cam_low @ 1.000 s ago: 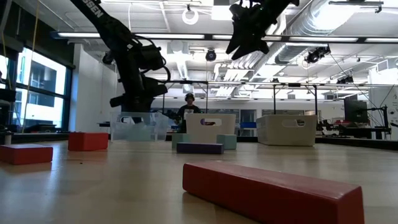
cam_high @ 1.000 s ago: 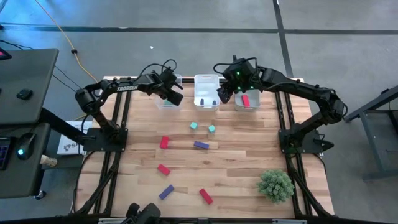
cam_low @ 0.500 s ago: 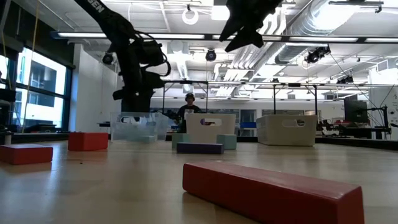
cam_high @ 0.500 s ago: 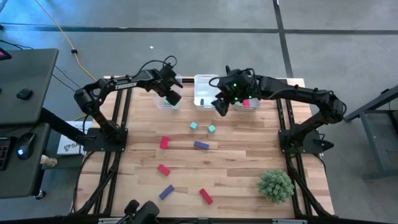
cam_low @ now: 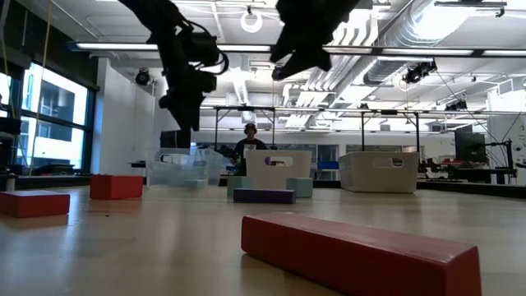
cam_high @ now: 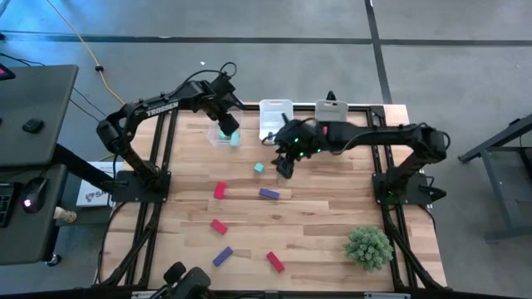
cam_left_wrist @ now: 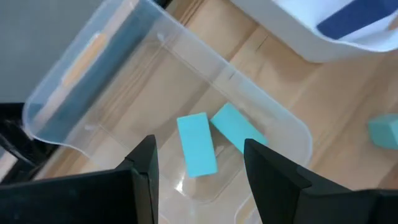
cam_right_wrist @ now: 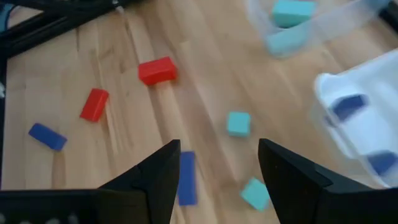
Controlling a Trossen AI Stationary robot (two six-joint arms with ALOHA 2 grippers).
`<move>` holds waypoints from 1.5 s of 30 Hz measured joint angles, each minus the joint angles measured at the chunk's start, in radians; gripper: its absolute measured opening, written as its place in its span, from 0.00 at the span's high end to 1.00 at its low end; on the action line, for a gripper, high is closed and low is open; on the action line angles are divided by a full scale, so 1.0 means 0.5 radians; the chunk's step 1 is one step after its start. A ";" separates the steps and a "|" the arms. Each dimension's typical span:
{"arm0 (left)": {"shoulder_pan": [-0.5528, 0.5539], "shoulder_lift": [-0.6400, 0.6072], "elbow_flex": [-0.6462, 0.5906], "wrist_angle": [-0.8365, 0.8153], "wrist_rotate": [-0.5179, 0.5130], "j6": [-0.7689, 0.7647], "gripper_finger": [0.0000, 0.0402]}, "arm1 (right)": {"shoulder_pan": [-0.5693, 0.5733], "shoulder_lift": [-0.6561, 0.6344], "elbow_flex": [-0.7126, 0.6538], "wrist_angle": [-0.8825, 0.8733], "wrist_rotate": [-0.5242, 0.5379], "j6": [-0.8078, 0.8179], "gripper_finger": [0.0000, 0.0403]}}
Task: Sort & place blocks by color
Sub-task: Put the blue block into the white bin
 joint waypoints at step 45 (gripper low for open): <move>-0.057 -0.916 -0.479 -0.188 0.017 -0.214 0.64 | 0.276 0.825 0.000 0.184 -0.031 -0.026 0.49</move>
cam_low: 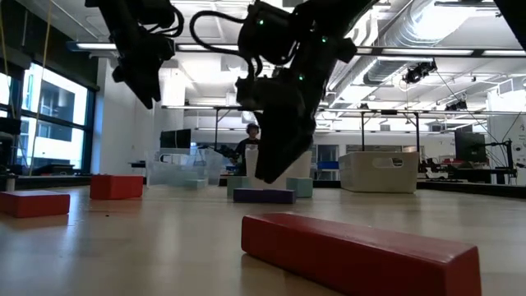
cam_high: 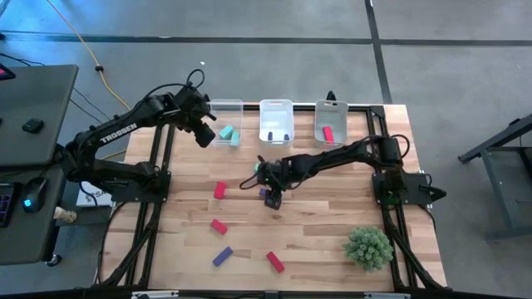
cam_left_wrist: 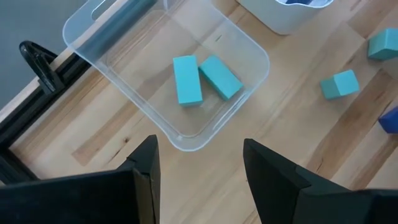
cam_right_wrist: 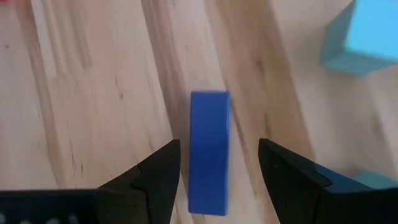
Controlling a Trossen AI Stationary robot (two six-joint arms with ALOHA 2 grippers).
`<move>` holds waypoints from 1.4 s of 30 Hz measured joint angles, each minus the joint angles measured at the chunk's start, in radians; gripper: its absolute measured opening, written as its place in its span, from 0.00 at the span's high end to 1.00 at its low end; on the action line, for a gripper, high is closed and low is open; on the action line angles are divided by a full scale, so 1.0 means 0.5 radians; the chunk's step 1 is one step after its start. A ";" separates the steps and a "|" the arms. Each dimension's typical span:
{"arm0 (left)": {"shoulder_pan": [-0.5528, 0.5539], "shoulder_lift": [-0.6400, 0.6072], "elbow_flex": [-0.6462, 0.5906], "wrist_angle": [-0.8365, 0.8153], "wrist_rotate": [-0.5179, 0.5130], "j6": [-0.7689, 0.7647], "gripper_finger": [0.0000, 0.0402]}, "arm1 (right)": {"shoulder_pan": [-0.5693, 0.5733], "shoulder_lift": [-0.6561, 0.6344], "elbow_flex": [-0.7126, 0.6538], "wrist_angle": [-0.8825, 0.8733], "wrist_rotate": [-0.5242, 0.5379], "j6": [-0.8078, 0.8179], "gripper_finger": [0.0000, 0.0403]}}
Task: Sort & place blocks by color
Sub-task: Put the blue block into the white bin
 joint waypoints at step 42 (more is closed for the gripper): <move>-0.001 0.002 0.000 0.021 -0.001 0.027 0.64 | -0.164 -0.106 -0.004 -0.005 -0.042 -0.057 0.82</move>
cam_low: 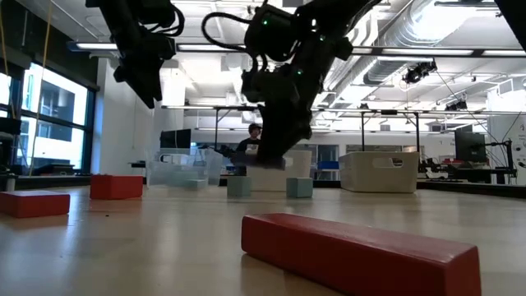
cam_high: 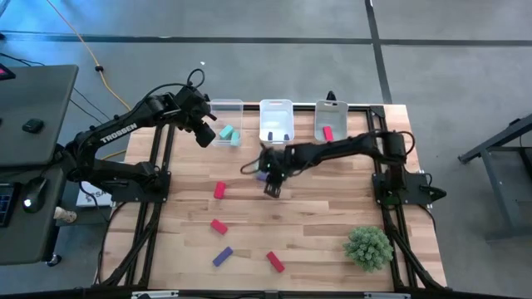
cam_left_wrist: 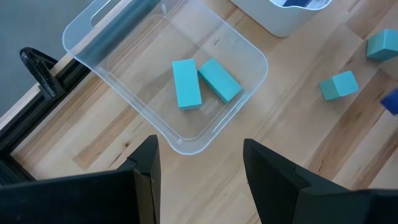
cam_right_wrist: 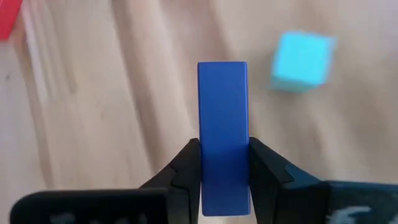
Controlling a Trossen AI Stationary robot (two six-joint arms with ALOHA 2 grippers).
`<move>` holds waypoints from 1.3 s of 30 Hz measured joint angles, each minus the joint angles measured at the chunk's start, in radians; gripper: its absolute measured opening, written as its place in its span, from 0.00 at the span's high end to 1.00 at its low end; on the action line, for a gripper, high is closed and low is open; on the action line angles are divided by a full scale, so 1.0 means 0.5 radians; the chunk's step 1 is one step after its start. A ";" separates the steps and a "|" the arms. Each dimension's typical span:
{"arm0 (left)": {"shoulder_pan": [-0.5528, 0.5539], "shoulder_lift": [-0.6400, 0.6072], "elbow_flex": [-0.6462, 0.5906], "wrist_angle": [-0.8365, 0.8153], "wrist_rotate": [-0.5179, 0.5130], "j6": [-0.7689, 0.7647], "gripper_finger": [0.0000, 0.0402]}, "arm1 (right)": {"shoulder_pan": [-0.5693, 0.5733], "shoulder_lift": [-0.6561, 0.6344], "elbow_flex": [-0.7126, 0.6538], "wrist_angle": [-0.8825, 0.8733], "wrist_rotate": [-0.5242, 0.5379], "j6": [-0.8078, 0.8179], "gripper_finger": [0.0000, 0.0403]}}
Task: Sort & place blocks by color
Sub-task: Put the blue block into the white bin
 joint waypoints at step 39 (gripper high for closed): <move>-0.001 0.000 0.000 0.011 -0.015 -0.316 0.64 | -1.010 -0.263 0.234 0.350 0.266 -0.487 0.82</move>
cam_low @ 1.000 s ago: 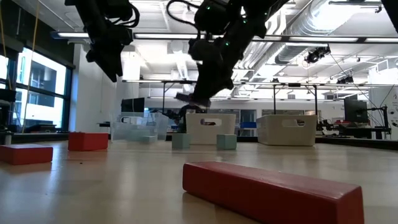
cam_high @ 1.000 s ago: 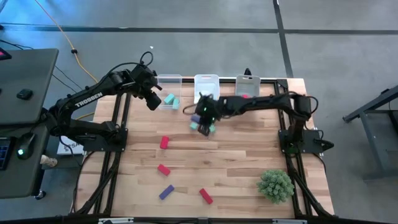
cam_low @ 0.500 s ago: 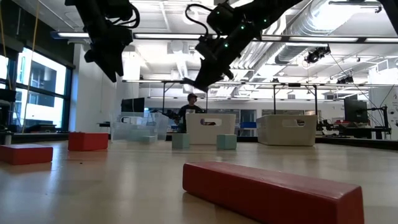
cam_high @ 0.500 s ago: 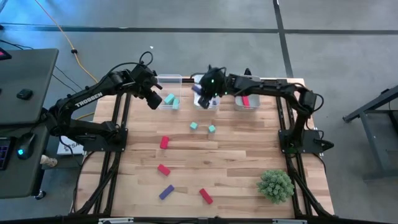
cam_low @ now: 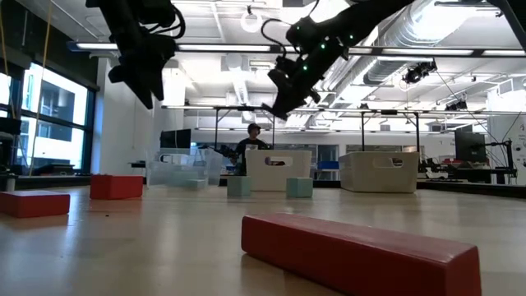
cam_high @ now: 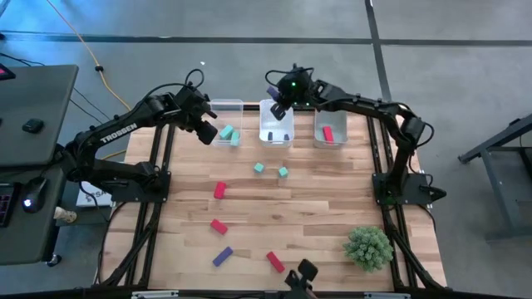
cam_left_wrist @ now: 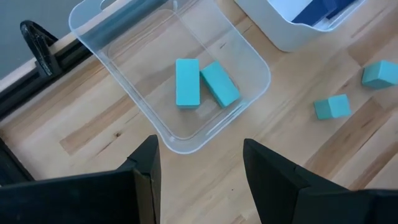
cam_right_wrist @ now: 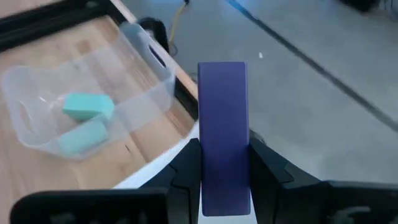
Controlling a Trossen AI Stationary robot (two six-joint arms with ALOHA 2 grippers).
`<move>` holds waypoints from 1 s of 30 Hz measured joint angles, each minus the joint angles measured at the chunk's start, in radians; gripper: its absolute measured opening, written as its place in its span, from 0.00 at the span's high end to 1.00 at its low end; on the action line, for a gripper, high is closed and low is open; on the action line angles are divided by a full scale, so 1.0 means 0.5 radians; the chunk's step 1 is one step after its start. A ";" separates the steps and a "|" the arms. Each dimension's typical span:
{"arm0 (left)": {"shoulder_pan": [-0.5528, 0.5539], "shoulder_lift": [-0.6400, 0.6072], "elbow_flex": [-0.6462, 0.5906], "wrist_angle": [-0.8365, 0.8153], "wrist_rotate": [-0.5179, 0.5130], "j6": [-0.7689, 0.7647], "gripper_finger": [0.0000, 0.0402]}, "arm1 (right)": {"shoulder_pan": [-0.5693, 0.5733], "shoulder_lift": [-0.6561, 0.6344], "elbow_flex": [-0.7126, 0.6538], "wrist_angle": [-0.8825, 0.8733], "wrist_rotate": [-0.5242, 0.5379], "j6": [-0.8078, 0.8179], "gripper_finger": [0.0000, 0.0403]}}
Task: Sort & place blocks by color
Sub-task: Put the blue block into the white bin
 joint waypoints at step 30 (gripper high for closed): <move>-0.067 0.000 0.000 0.045 0.076 -0.415 0.64 | 0.009 0.429 -0.004 -0.255 -0.085 0.140 0.81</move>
